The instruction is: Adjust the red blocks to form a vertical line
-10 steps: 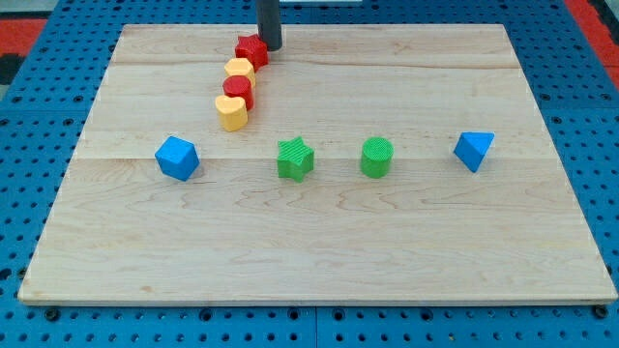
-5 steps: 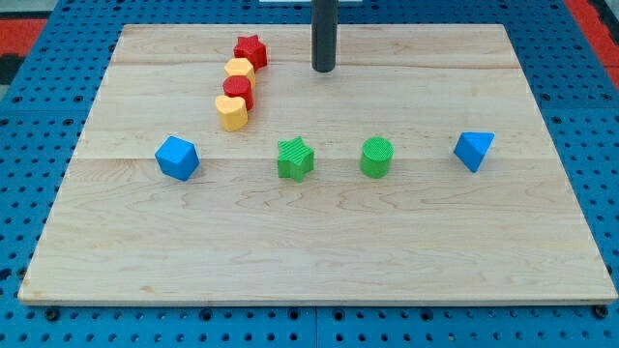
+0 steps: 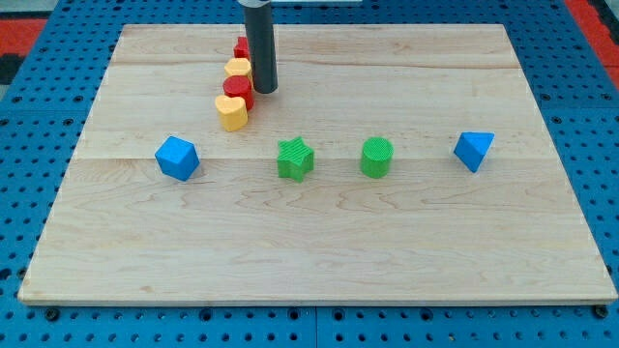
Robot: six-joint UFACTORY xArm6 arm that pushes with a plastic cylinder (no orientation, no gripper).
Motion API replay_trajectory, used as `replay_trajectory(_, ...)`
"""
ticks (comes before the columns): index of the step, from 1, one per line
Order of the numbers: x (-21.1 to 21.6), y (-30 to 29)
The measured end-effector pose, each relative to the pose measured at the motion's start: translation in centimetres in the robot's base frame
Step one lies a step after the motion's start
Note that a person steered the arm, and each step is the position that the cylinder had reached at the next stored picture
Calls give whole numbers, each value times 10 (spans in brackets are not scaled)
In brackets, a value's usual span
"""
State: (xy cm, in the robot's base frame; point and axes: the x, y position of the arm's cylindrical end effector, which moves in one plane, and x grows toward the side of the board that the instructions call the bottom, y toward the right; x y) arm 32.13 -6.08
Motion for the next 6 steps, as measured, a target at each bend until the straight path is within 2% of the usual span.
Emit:
replay_trajectory(2,6,16)
replay_trajectory(6,13,-2)
